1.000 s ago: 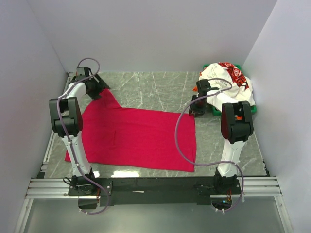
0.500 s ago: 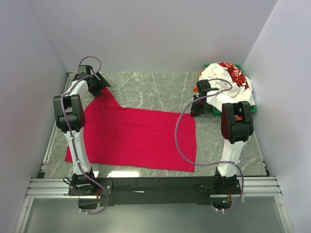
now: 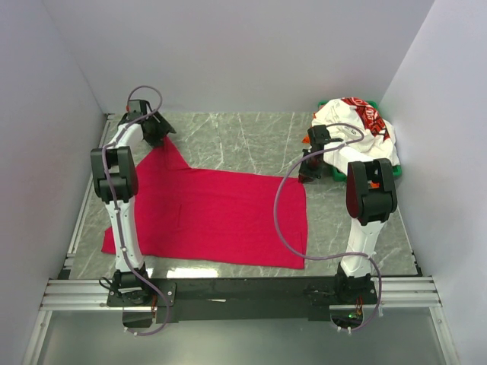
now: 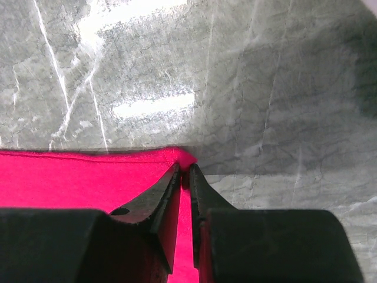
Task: Fold and stack the t-shirts
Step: Fold the tshirt
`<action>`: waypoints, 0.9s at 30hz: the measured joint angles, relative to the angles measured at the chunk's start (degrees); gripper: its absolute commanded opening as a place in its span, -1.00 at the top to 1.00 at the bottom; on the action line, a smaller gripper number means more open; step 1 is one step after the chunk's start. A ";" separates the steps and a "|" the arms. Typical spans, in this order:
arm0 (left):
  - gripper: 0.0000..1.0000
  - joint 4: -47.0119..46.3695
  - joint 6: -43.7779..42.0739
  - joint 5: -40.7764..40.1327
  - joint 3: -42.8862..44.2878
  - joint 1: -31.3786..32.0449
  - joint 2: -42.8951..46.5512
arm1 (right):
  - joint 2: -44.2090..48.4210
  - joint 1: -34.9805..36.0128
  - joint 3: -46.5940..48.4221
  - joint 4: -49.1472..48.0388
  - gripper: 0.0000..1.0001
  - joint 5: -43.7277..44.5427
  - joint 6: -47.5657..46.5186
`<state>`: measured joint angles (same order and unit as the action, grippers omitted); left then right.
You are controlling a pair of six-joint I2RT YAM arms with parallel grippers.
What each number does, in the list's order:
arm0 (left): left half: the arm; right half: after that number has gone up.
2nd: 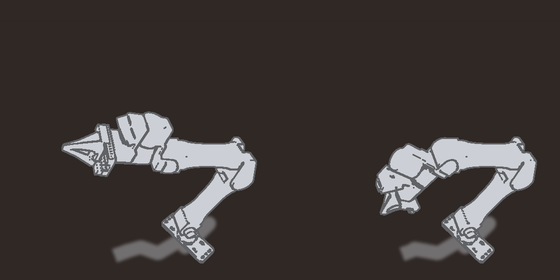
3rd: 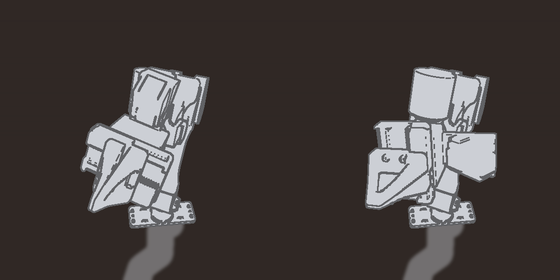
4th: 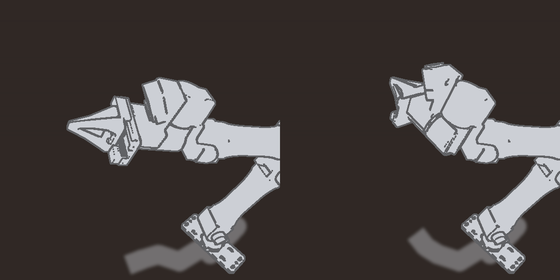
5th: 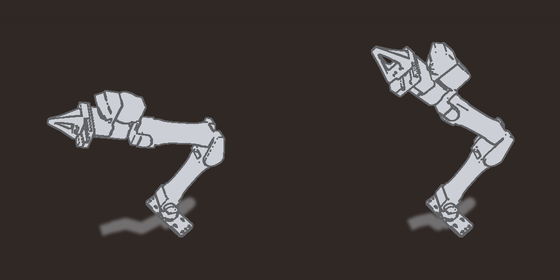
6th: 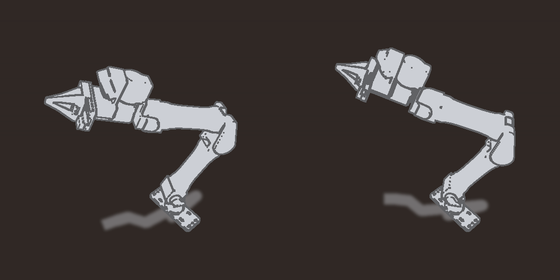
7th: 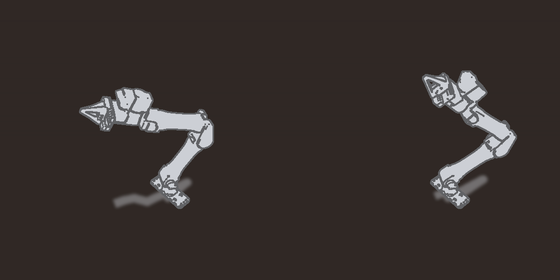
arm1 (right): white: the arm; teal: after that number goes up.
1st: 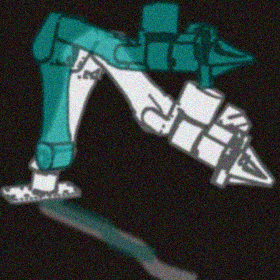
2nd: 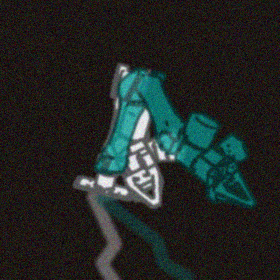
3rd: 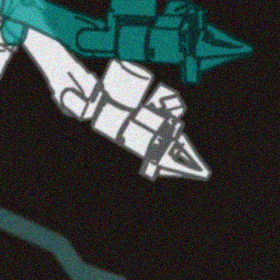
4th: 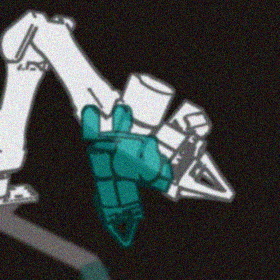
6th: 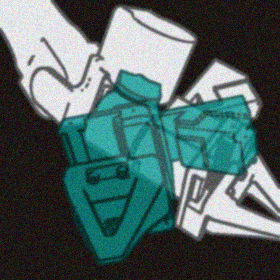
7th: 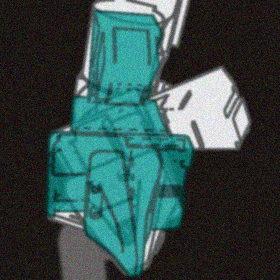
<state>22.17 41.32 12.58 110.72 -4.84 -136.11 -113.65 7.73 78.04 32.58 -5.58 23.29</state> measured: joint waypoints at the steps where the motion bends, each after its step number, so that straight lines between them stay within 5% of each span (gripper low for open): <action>1: -0.36 0.00 0.11 -0.11 0.57 0.07 -0.35 | 0.00 0.00 0.00 0.00 0.65 0.00 0.00; 21: 0.97 1.20 1.51 -2.01 3.98 0.70 -3.69 | -0.52 0.00 1.01 1.07 0.81 -0.09 -0.04; 27: 0.99 1.33 1.55 -1.92 5.05 0.72 -4.31 | -1.11 -0.02 2.54 2.43 1.00 -0.22 -0.17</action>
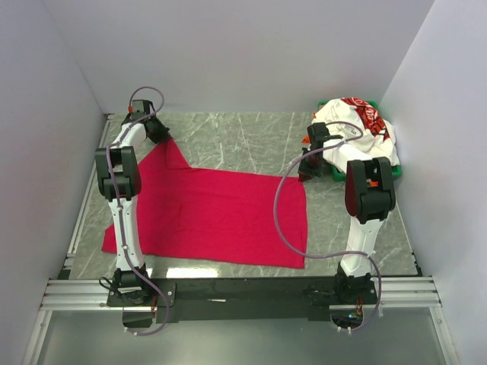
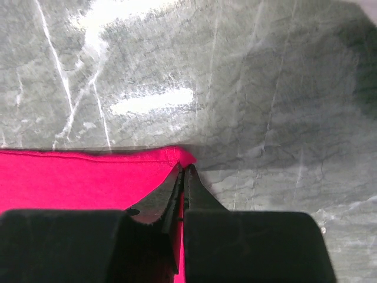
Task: Fold and stack the t-shirts
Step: Fold the tshirt
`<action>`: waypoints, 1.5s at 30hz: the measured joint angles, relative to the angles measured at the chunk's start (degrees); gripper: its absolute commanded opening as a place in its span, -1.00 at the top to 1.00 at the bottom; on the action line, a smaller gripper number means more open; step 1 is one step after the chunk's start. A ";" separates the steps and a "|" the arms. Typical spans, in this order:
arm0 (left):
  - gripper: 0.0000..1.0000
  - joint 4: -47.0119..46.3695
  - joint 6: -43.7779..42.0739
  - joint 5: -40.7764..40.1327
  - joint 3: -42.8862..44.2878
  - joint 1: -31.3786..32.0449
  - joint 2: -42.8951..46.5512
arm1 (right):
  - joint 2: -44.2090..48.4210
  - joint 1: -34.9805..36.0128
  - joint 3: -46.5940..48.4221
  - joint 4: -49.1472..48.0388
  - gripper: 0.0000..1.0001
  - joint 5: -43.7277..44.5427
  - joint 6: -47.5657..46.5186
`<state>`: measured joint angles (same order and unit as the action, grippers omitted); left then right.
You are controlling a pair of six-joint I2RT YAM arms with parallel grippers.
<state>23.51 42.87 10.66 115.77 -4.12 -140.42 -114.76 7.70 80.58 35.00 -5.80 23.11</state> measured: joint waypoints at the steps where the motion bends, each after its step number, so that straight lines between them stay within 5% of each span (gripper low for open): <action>1: 0.99 0.02 0.07 0.00 0.09 -0.02 -0.02 | -0.09 0.02 0.39 0.37 1.00 0.00 0.00; 23: 0.99 -6.23 6.88 9.42 11.21 -2.84 -3.30 | -8.61 -0.07 20.70 7.08 1.00 1.92 -0.07; 45: 0.99 -5.35 7.28 9.05 -33.05 -6.95 34.21 | 8.68 0.31 2.38 0.39 1.00 0.20 -1.70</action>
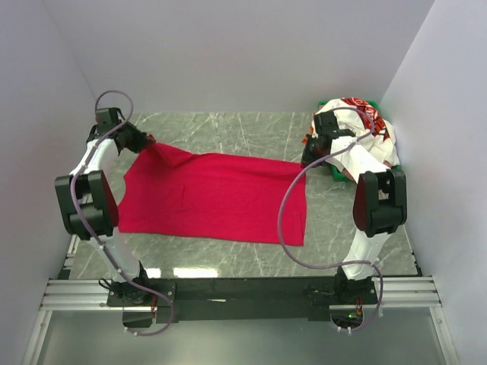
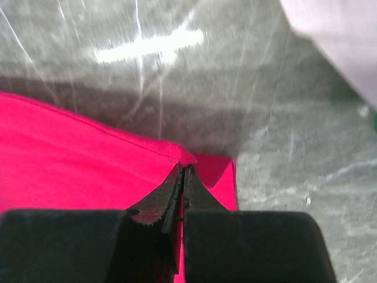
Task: Fold and stack the t-shirts
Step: Fold the tshirt
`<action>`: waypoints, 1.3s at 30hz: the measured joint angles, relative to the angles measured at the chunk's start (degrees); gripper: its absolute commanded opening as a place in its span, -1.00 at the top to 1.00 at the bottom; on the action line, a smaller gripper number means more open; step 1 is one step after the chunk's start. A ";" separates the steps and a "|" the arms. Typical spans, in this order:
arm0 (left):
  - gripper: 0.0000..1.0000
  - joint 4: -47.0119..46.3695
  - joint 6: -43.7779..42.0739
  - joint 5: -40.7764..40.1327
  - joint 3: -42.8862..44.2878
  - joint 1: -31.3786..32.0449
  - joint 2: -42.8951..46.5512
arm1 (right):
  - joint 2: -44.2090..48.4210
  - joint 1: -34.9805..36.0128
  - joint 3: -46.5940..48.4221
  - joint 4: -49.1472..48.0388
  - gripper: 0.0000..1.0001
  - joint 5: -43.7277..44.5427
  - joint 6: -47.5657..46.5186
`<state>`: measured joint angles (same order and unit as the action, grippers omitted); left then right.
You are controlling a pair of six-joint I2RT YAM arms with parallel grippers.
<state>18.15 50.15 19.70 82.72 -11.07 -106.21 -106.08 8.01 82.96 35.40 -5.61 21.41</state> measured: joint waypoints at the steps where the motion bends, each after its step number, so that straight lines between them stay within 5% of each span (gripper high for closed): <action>1: 0.99 0.20 -0.07 -0.09 -1.46 -0.26 1.16 | 0.74 0.15 -1.11 -0.07 1.00 0.00 -0.04; 16: 0.99 4.22 -2.51 0.52 -17.49 -7.39 21.18 | 11.91 3.28 -14.86 -1.86 1.00 4.15 3.17; 39: 0.99 11.80 -8.11 2.49 -30.69 -12.09 39.01 | 21.20 7.91 -30.95 -4.15 0.92 8.39 6.56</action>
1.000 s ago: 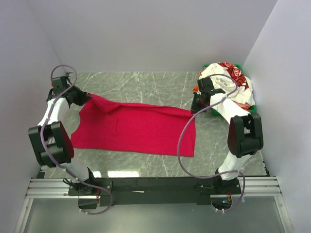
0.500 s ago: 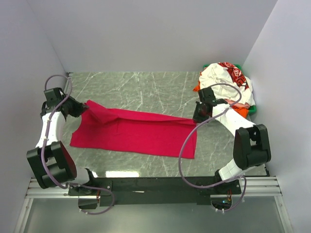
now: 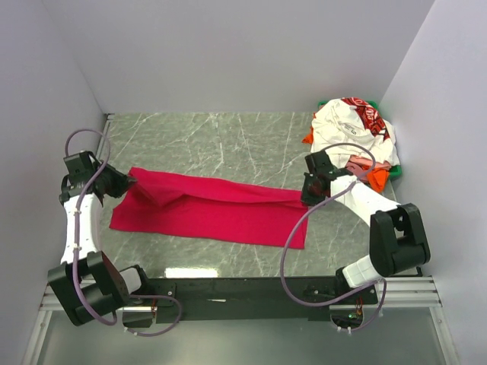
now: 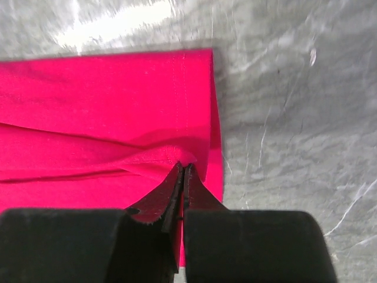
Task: Fold and stack the t-shirts
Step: Fold the tshirt
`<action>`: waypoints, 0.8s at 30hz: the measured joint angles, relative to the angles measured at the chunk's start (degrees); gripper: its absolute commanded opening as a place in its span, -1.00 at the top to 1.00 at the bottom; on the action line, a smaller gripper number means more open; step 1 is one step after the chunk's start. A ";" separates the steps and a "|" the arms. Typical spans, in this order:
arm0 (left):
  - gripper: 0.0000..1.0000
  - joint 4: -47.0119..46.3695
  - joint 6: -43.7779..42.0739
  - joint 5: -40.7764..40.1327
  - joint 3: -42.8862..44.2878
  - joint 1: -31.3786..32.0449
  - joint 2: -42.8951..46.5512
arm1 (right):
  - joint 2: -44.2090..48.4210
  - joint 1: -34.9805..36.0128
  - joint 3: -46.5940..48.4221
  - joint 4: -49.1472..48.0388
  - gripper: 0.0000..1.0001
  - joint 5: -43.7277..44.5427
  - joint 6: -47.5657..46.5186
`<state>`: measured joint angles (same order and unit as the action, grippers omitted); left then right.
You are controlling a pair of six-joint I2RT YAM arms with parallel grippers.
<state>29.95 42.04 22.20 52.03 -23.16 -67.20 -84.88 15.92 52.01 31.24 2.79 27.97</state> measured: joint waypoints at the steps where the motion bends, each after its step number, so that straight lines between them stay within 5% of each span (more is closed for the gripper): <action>1: 0.98 0.37 -0.22 -0.09 -0.59 -0.17 0.63 | 0.24 0.11 -0.44 0.02 0.83 0.07 0.22; 3: 0.80 1.16 -0.74 -0.11 -1.55 -0.59 1.49 | 0.59 0.48 -1.49 -0.04 0.45 0.26 0.70; 5: 0.40 1.90 -1.25 -0.22 -2.49 -1.05 2.14 | 0.70 1.07 -2.01 0.31 0.26 0.72 1.07; 9: 0.23 3.67 -0.92 -0.74 -3.50 -1.86 4.13 | 3.61 2.86 -3.50 1.64 0.05 1.79 1.46; 17: 0.17 3.78 -0.85 -1.05 -3.89 -2.05 6.32 | 16.61 4.15 -5.46 2.36 0.01 2.12 2.67; 24: 0.14 3.26 -3.78 -1.38 -4.13 -1.99 4.81 | 9.20 4.15 -3.87 -0.26 0.04 -0.46 1.97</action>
<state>33.21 38.26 20.82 47.90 -25.15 -62.39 -75.68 20.08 48.14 30.98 2.33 29.93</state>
